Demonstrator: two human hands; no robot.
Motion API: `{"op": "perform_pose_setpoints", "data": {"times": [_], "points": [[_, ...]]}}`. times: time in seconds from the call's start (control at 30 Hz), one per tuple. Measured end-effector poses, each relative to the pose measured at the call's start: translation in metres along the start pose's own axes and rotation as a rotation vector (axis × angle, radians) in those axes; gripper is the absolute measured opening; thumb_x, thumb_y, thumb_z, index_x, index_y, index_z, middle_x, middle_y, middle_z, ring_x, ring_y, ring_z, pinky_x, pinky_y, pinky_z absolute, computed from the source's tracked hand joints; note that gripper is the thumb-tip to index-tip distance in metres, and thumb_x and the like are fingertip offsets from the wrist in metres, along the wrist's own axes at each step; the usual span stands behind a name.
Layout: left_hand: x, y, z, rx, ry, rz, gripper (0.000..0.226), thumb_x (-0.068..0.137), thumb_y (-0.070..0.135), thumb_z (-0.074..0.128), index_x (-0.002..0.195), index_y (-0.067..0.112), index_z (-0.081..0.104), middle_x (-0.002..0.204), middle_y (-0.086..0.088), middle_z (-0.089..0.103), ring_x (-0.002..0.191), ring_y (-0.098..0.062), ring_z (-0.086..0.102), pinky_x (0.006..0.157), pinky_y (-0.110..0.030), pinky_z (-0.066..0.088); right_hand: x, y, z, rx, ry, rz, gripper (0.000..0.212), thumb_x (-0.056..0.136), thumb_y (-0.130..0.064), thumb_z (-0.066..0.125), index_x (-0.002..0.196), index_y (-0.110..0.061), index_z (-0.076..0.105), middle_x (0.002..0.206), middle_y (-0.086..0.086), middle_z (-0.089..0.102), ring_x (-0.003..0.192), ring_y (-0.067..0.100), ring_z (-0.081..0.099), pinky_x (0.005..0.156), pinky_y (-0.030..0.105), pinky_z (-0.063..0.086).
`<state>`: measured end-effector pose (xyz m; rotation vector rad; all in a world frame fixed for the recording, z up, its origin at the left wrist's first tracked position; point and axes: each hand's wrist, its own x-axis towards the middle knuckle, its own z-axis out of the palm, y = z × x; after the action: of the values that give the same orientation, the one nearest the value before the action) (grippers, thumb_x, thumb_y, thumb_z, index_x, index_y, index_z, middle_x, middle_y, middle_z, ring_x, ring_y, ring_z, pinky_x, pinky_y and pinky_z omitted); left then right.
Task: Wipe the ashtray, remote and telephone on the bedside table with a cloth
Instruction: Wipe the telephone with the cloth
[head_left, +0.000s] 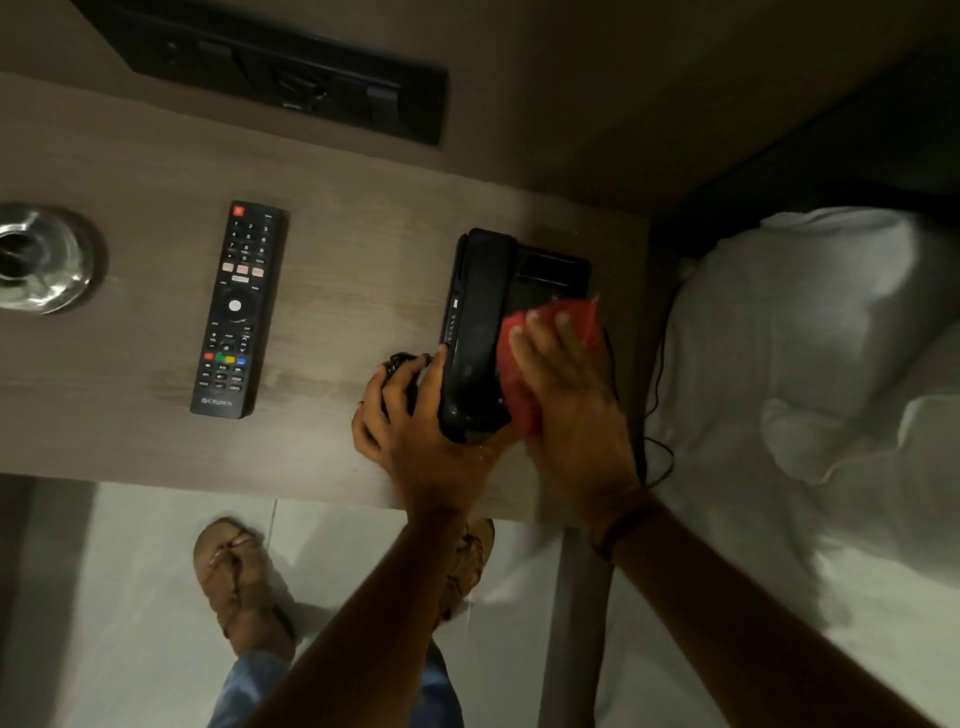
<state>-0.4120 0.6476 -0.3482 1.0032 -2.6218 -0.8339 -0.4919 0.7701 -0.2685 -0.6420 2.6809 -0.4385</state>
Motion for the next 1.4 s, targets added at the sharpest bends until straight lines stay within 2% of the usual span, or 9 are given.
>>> {"op": "perform_pose_setpoints", "data": {"times": [0.17, 0.3, 0.4, 0.5, 0.8, 1.0, 1.13, 1.27, 1.4], "points": [[0.0, 0.0, -0.003, -0.036, -0.042, -0.016, 0.11, 0.072, 0.106, 0.044, 0.151, 0.031, 0.057, 0.15, -0.005, 0.06, 0.151, -0.035, 0.04, 0.119, -0.061, 0.028, -0.032, -0.001, -0.027, 0.359, -0.196, 0.116, 0.057, 0.101, -0.012, 0.059, 0.154, -0.027, 0.044, 0.156, -0.008, 0.05, 0.146, 0.012, 0.046, 0.125, 0.043, 0.038], [0.001, 0.0, -0.003, -0.009, -0.051, -0.018, 0.121, 0.059, 0.111, 0.051, 0.151, 0.034, 0.056, 0.151, -0.004, 0.058, 0.149, -0.034, 0.04, 0.12, -0.062, 0.03, -0.012, 0.0, -0.069, 0.484, 0.145, 0.263, 0.047, 0.101, -0.017, 0.06, 0.142, -0.037, 0.051, 0.117, -0.017, 0.067, 0.09, -0.011, 0.064, 0.088, 0.02, 0.059], [0.001, -0.004, -0.002, 0.024, -0.055, 0.007, 0.125, 0.054, 0.11, 0.057, 0.151, 0.032, 0.058, 0.152, -0.005, 0.059, 0.149, -0.036, 0.043, 0.121, -0.062, 0.031, 0.032, 0.002, -0.068, 0.338, 0.322, 0.193, 0.055, 0.099, -0.009, 0.058, 0.152, -0.019, 0.05, 0.151, 0.003, 0.057, 0.137, 0.014, 0.055, 0.114, 0.03, 0.049], [0.001, -0.005, -0.001, 0.023, -0.056, 0.0, 0.124, 0.057, 0.112, 0.05, 0.151, 0.032, 0.057, 0.151, -0.004, 0.059, 0.149, -0.036, 0.042, 0.12, -0.062, 0.031, 0.059, -0.006, -0.035, 0.2, 0.074, 0.2, 0.069, 0.101, -0.002, 0.053, 0.163, -0.02, 0.029, 0.174, 0.004, 0.022, 0.162, 0.029, 0.009, 0.132, 0.051, 0.018], [-0.002, -0.004, 0.001, -0.044, -0.08, -0.047, 0.093, 0.075, 0.079, 0.067, 0.155, 0.036, 0.051, 0.157, -0.001, 0.051, 0.156, -0.031, 0.029, 0.122, -0.063, 0.024, -0.062, 0.002, 0.012, -0.04, -0.122, -0.148, 0.063, 0.099, -0.022, 0.047, 0.16, -0.014, 0.033, 0.17, 0.01, 0.027, 0.158, 0.037, 0.019, 0.126, 0.058, 0.021], [0.0, -0.004, -0.003, -0.014, -0.064, 0.011, 0.116, 0.06, 0.1, 0.063, 0.152, 0.03, 0.055, 0.151, -0.007, 0.058, 0.15, -0.036, 0.04, 0.12, -0.063, 0.029, -0.054, -0.011, -0.038, 0.635, -0.025, 0.252, 0.059, 0.103, -0.008, 0.057, 0.132, -0.06, 0.055, 0.124, -0.034, 0.067, 0.112, 0.007, 0.071, 0.092, 0.045, 0.062], [0.001, -0.002, -0.004, 0.042, -0.043, 0.026, 0.123, 0.061, 0.112, 0.047, 0.149, 0.027, 0.06, 0.149, -0.008, 0.061, 0.148, -0.037, 0.043, 0.119, -0.061, 0.031, 0.021, -0.03, -0.06, 0.476, 0.305, 0.186, 0.056, 0.1, -0.006, 0.061, 0.152, -0.026, 0.052, 0.153, -0.007, 0.059, 0.145, 0.018, 0.051, 0.119, 0.04, 0.045], [0.001, 0.001, -0.005, 0.019, -0.038, 0.016, 0.105, 0.072, 0.102, 0.049, 0.145, 0.027, 0.06, 0.147, -0.008, 0.062, 0.149, -0.036, 0.045, 0.116, -0.059, 0.033, 0.08, -0.058, -0.032, 0.134, 0.058, 0.042, 0.073, 0.096, -0.004, 0.058, 0.163, -0.015, 0.031, 0.174, 0.008, 0.024, 0.162, 0.033, 0.01, 0.13, 0.053, 0.023], [0.002, 0.004, -0.003, 0.009, 0.038, 0.004, 0.064, 0.085, 0.057, 0.063, 0.14, 0.025, 0.059, 0.146, -0.007, 0.063, 0.143, -0.038, 0.052, 0.115, -0.069, 0.04, 0.036, -0.054, 0.002, -0.008, 0.042, -0.1, 0.071, 0.097, -0.025, 0.053, 0.163, -0.013, 0.029, 0.173, 0.01, 0.024, 0.161, 0.038, 0.01, 0.129, 0.059, 0.017]]}}
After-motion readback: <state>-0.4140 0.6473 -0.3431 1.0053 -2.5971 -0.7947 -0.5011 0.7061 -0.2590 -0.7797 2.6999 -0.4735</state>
